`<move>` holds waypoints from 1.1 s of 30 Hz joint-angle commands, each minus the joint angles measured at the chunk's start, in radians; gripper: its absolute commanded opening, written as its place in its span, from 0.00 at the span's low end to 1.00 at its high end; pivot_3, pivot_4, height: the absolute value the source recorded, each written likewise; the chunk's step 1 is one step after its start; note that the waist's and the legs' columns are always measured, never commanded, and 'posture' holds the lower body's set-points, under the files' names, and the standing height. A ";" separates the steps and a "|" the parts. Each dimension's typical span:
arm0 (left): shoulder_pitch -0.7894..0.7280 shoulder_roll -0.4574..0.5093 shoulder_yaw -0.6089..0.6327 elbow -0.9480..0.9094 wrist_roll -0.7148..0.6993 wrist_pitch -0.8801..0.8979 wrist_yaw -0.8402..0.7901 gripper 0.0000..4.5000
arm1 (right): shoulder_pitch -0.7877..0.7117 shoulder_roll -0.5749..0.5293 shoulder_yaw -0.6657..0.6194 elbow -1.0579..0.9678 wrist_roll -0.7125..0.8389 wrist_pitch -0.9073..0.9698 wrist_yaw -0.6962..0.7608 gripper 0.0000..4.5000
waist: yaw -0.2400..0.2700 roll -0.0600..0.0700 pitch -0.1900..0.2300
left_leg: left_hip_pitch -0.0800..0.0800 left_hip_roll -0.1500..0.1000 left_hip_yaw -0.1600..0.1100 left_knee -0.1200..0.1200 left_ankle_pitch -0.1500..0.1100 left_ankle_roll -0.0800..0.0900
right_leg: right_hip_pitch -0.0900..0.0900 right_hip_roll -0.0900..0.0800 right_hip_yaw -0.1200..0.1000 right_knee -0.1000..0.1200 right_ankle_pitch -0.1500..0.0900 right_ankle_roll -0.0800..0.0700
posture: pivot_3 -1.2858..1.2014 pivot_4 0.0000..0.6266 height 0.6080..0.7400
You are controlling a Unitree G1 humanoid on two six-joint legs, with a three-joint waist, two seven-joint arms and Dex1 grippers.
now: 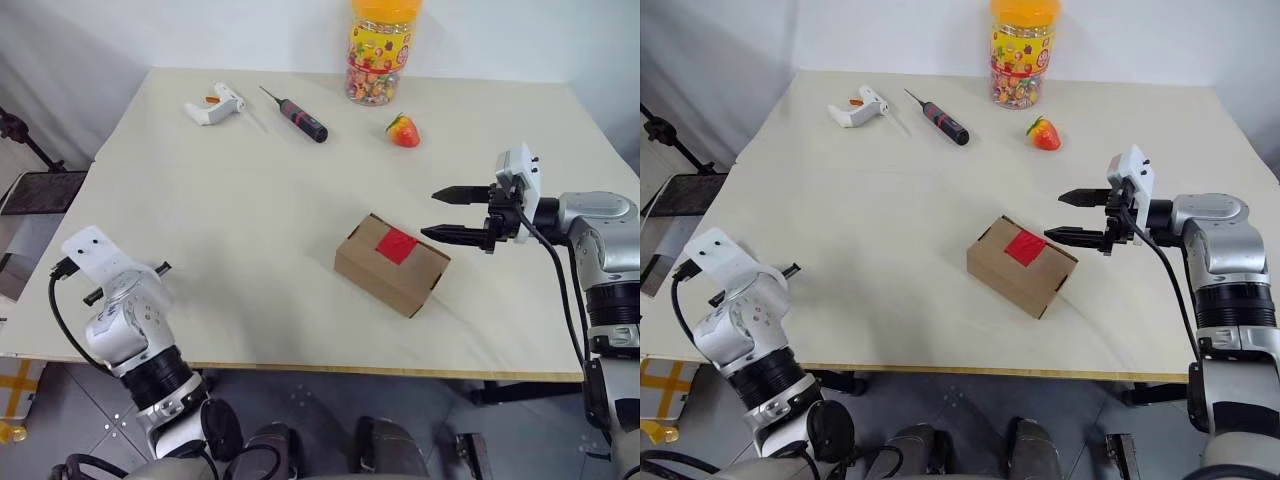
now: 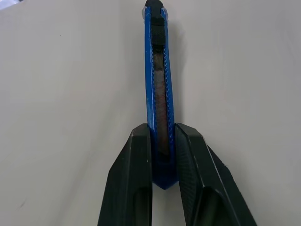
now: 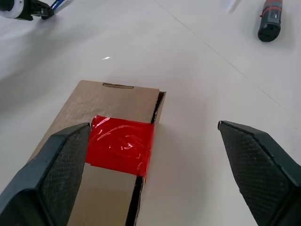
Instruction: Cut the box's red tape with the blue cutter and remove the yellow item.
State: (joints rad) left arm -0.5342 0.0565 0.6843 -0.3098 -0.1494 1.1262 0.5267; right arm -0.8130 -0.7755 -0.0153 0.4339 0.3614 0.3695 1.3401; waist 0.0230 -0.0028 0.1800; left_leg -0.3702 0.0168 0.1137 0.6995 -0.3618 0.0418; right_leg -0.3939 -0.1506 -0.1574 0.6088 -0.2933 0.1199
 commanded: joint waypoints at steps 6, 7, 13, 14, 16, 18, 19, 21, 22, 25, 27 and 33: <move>0.228 0.222 -0.107 -0.220 -0.209 -0.036 -0.484 0.08 | 0.002 -0.013 -0.046 -0.059 0.026 -0.002 -0.010 1.00 | -0.003 -0.001 0.000 | -0.001 0.000 0.000 0.000 0.000 -0.001 | -0.001 0.000 0.000 0.000 0.000 0.000 | 0.52 0.24 1.00; 0.254 0.256 -0.107 -0.226 -0.232 -0.056 -0.539 0.08 | 0.010 -0.012 -0.049 -0.071 0.031 0.001 -0.012 1.00 | -0.003 -0.001 0.000 | -0.001 0.001 0.000 0.000 -0.001 -0.001 | -0.001 0.001 0.000 0.000 0.000 0.000 | 0.52 0.24 1.00; 0.374 0.498 -0.165 -0.237 -0.377 -0.119 -0.911 0.08 | 0.053 -0.004 -0.059 -0.164 0.051 0.013 -0.035 1.00 | -0.002 -0.001 0.000 | -0.001 0.001 0.000 0.000 0.000 -0.001 | -0.001 0.000 0.000 -0.001 0.000 -0.001 | 0.52 0.24 1.00; 0.403 0.541 -0.177 -0.237 -0.409 -0.135 -0.994 0.08 | 0.061 -0.005 -0.059 -0.190 0.055 0.016 -0.038 1.00 | -0.003 0.000 0.000 | -0.001 0.001 0.000 0.000 -0.001 -0.001 | -0.001 0.001 0.000 -0.001 0.000 -0.001 | 0.52 0.24 1.00; 0.454 0.614 -0.203 -0.231 -0.443 -0.169 -1.115 0.08 | 0.079 -0.008 -0.062 -0.234 0.063 0.027 -0.045 1.00 | -0.005 0.001 0.001 | -0.001 0.001 0.000 0.000 -0.001 -0.002 | -0.002 0.001 0.001 -0.001 0.000 -0.001 | 0.52 0.24 1.00; 0.504 0.684 -0.242 -0.214 -0.447 -0.237 -1.237 0.08 | 0.103 -0.012 -0.068 -0.286 0.075 0.038 -0.053 1.00 | -0.006 0.002 0.001 | -0.001 0.001 0.000 -0.001 -0.001 -0.002 | -0.002 0.001 0.001 -0.001 -0.001 -0.001 | 0.52 0.24 1.00; 0.522 0.714 -0.266 -0.201 -0.442 -0.285 -1.304 0.08 | 0.113 -0.013 -0.070 -0.309 0.080 0.045 -0.059 1.00 | -0.007 0.002 0.002 | -0.001 0.001 0.000 -0.001 -0.001 -0.002 | -0.002 0.001 0.001 -0.002 -0.001 -0.001 | 0.52 0.24 1.00; 0.543 0.768 -0.317 -0.172 -0.430 -0.374 -1.421 0.08 | 0.143 -0.014 -0.079 -0.367 0.095 0.060 -0.077 1.00 | -0.007 0.003 0.002 | -0.001 0.001 0.000 -0.001 -0.001 -0.002 | -0.002 0.001 0.001 -0.002 -0.001 -0.001 | 0.52 0.24 1.00; 0.545 0.792 -0.343 -0.161 -0.429 -0.405 -1.472 0.08 | 0.163 -0.016 -0.082 -0.402 0.101 0.067 -0.085 1.00 | -0.005 0.003 0.002 | -0.001 0.001 0.001 -0.001 -0.001 -0.002 | -0.002 0.001 0.001 -0.002 -0.001 -0.001 | 0.52 0.24 1.00; 0.539 0.842 -0.414 -0.115 -0.388 -0.505 -1.562 0.08 | 0.216 -0.022 -0.088 -0.497 0.120 0.093 -0.109 1.00 | -0.004 0.005 0.003 | -0.001 0.001 0.001 -0.001 -0.001 -0.002 | -0.002 0.001 0.001 -0.002 -0.001 -0.001 | 0.52 0.24 1.00; 0.498 0.858 -0.477 -0.047 -0.333 -0.592 -1.602 0.08 | 0.250 -0.025 -0.091 -0.572 0.133 0.120 -0.135 1.00 | -0.002 0.007 0.005 | -0.001 0.001 0.001 -0.001 -0.001 -0.002 | -0.002 0.001 0.001 -0.002 -0.001 -0.001 | 0.52 0.24 1.00; 0.361 0.869 -0.647 0.143 -0.185 -0.757 -1.669 0.08 | 0.305 -0.026 -0.087 -0.730 0.136 0.192 -0.238 1.00 | -0.002 0.009 0.006 | -0.001 0.001 0.003 -0.001 -0.001 -0.002 | -0.003 0.001 0.001 -0.001 -0.001 -0.001 | 0.52 0.24 1.00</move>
State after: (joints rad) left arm -0.1585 0.9181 0.0538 -0.1804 -0.3627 0.4123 -1.1268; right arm -0.5109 -0.7864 -0.0827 -0.2409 0.4749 0.5460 1.1263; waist 0.0207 0.0066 0.1859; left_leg -0.3713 0.0177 0.1171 0.6978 -0.3629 0.0399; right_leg -0.3975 -0.1492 -0.1563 0.6080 -0.2941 0.1186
